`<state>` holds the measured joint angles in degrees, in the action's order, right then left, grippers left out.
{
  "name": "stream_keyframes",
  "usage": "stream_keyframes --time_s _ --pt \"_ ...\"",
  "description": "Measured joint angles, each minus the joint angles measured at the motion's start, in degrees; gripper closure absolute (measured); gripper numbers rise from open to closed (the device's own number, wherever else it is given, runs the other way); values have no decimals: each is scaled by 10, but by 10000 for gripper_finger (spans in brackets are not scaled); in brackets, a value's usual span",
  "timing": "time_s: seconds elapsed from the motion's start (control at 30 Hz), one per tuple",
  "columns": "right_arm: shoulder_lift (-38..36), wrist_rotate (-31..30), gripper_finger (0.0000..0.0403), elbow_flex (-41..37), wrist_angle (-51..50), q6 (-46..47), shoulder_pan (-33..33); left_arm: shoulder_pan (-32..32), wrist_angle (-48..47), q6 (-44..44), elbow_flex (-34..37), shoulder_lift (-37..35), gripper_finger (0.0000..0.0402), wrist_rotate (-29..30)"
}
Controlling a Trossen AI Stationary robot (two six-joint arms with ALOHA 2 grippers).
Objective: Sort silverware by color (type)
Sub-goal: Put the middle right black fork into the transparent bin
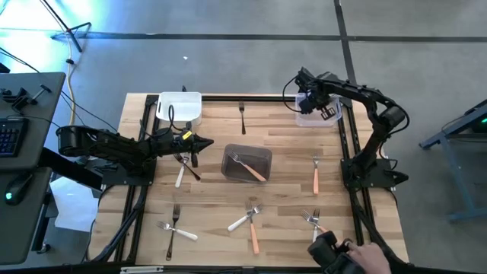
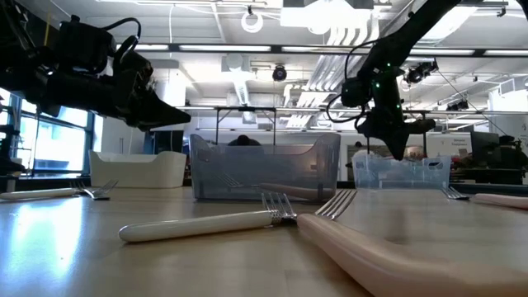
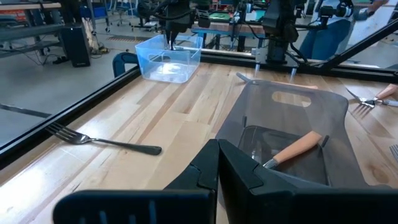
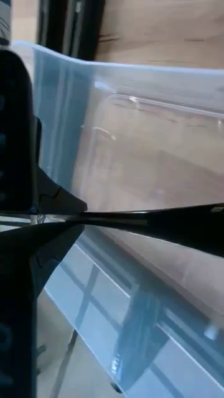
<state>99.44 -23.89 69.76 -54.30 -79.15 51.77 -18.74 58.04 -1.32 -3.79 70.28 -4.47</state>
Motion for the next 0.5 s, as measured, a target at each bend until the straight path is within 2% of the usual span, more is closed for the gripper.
stream_keyframes --time_s 0.5 --pt "1 2 401 -59 78 -36 3 0 0 -5 0 0 401 1"
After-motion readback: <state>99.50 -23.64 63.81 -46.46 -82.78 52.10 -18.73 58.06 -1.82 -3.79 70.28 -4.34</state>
